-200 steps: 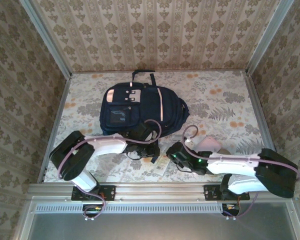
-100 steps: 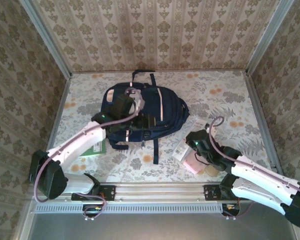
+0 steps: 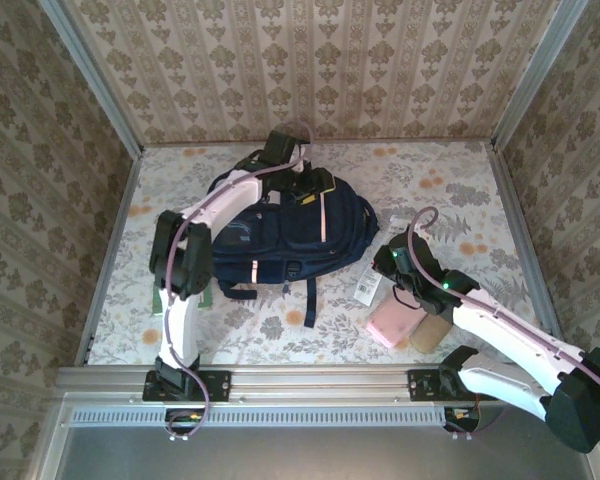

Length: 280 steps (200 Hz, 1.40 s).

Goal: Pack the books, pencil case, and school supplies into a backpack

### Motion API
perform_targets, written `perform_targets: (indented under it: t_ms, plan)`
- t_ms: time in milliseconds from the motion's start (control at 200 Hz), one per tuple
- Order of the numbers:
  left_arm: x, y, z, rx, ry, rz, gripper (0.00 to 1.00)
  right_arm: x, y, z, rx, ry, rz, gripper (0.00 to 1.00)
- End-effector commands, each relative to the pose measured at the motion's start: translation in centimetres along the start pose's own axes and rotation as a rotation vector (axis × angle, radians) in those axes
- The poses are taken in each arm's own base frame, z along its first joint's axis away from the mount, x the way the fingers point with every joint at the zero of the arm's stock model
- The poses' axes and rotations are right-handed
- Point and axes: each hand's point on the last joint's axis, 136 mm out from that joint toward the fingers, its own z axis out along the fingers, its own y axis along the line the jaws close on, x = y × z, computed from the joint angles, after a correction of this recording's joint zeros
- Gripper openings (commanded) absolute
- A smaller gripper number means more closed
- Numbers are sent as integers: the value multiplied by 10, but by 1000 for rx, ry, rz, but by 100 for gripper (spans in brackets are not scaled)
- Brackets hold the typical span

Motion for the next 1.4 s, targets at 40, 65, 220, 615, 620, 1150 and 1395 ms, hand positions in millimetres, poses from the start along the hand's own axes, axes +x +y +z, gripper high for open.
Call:
perform_targets:
  t_ms: [40,65,220,615,620,1150,1395]
  plan:
    - [7,13,-5,-65,23,12,61,1,-6,8,-8,19,-38,0]
    - [9,15,-4,-69,28,13,60,0,-7,10,-6,16,-34,0]
    - [17,17,2,-49,54,3,58,-1,-13,21,-25,14,9,0]
    - [38,-2,28,-18,129,32,40,13,-27,40,-15,62,46,0]
    - [38,-2,28,-18,129,33,40,13,-27,40,-15,62,46,0]
    - [36,10,8,-202,144,175,0,-3,-23,22,-51,11,48,0]
    - [25,-38,-66,-104,79,283,0,-32,-11,-7,-39,-61,-61,0]
